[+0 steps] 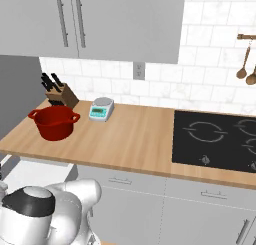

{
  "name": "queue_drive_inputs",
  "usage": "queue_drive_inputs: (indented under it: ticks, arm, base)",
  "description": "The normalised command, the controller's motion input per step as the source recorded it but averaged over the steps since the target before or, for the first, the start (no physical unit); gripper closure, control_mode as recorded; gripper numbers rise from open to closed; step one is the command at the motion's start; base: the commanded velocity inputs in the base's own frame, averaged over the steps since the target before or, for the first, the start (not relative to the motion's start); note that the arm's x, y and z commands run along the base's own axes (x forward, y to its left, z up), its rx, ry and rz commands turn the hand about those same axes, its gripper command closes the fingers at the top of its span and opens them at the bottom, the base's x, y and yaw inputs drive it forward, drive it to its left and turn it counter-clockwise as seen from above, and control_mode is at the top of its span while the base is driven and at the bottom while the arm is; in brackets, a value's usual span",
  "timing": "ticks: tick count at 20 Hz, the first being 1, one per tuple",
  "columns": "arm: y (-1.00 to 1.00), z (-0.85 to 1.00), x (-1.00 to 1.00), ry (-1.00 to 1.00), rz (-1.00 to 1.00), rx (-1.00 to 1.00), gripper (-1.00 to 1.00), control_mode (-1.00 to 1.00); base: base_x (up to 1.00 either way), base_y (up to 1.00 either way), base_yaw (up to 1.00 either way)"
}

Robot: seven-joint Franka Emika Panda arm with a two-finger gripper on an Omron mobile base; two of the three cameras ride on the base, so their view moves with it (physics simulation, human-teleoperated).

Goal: Pick the rolling pin from the drawer and place it on the counter.

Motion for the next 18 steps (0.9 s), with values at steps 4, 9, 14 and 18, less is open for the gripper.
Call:
queue_drive_inputs:
  ticks: [4, 9, 14, 18]
  arm:
    - [-0.06, 0.8, 0.8, -0.28, -0.01, 0.0, -1.0, -1.0]
    - [0.05, 0.31, 0.81, -0.14, -0.1, -0.05, -1.0, -1.0]
    - [0.26, 0.03, 0.57, 0.03, -0.16, -0.1, -1.0, -1.0]
    - [0.56, -0.25, 0.4, 0.02, -0.14, -0.13, -1.0, -1.0]
  base:
    - [0.0, 0.0, 0.0]
    - [0.0, 0.0, 0.0]
    - [0.0, 0.0, 0.0]
    - [0.0, 0.0, 0.0]
